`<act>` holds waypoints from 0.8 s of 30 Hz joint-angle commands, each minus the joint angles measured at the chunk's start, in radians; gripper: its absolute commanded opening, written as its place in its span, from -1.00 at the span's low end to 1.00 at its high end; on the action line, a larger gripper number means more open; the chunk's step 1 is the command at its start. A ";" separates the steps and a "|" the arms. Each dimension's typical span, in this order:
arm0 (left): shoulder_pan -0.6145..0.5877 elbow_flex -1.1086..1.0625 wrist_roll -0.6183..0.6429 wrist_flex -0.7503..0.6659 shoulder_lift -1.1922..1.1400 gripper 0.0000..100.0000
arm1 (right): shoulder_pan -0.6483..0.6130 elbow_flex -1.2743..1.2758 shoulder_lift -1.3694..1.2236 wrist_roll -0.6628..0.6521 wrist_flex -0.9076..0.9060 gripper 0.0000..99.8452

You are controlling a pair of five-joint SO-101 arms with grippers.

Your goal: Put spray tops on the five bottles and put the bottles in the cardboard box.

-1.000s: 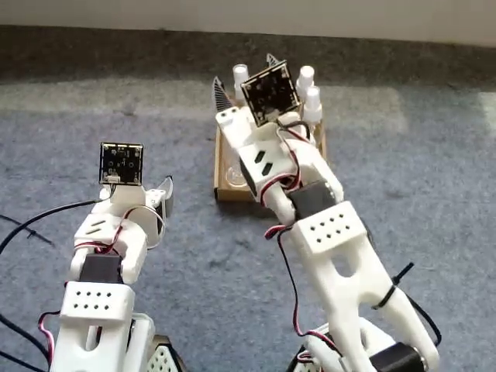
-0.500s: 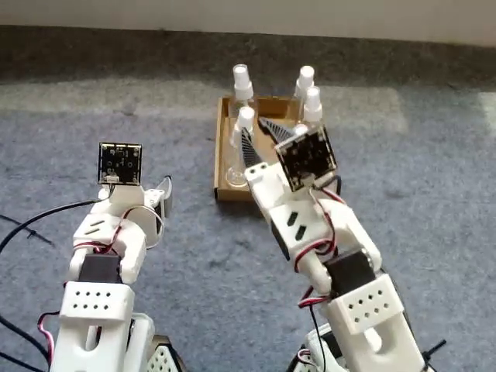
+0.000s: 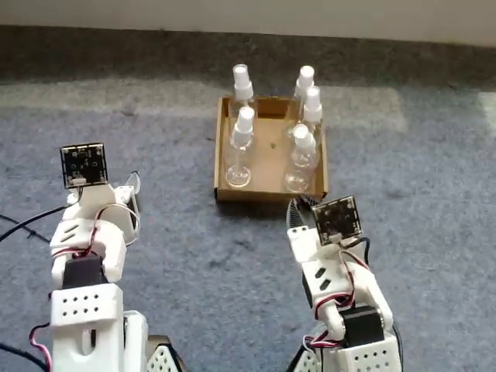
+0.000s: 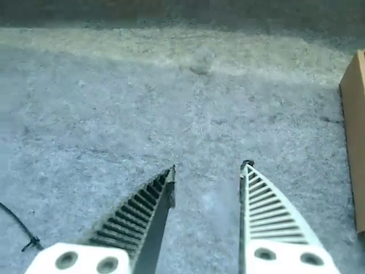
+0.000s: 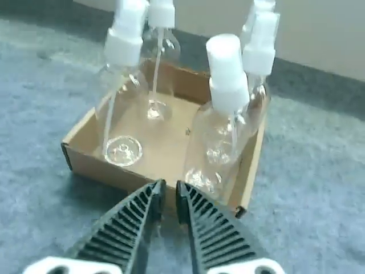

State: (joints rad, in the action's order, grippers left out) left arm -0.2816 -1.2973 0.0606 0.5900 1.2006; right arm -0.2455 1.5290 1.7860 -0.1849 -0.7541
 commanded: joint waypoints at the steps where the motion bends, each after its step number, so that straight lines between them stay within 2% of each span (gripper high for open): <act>1: -0.025 0.012 0.005 0.048 0.163 -0.64 | 0.071 0.004 0.050 -0.006 -0.013 -0.99; 8: -0.025 -0.101 0.003 0.238 0.642 -0.64 | 0.160 0.102 0.051 -0.006 -0.110 -0.99; 11: -0.025 -0.136 -0.032 0.262 0.615 -0.64 | 0.205 0.151 0.051 -0.009 -0.116 -0.99; 14: -0.025 -0.209 -0.143 0.252 0.567 -0.64 | 0.239 0.202 0.051 -0.011 -0.114 -0.99; 19: -0.025 -0.403 -0.358 0.256 0.616 -0.64 | 0.260 0.268 0.048 -0.009 -0.120 -0.99; 24: -0.024 -0.398 -0.532 0.354 0.624 -0.64 | 0.309 0.269 0.041 -0.011 -0.120 -0.99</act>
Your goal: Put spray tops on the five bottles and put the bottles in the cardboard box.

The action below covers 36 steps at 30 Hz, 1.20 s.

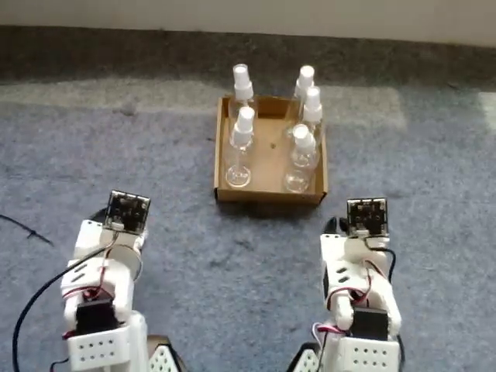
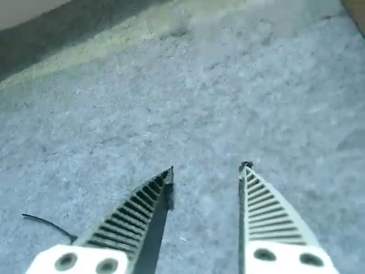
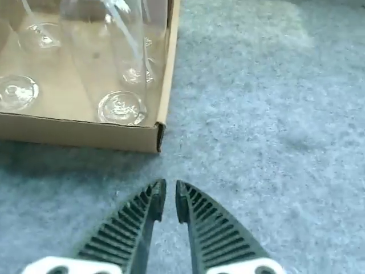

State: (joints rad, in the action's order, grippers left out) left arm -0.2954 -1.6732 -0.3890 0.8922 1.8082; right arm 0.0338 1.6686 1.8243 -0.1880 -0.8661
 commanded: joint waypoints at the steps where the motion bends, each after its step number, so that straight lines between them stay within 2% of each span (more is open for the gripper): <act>1: -0.010 -0.022 -0.112 0.086 0.016 -0.64 | 0.038 0.130 0.002 -0.008 -0.008 -0.99; 10: -0.007 -0.022 -0.315 0.508 0.016 -0.64 | 0.042 0.131 0.002 -0.008 -0.008 -0.99; 36: -0.007 -0.022 -0.331 0.512 0.016 -0.64 | 0.042 0.131 0.002 -0.008 -0.008 -0.99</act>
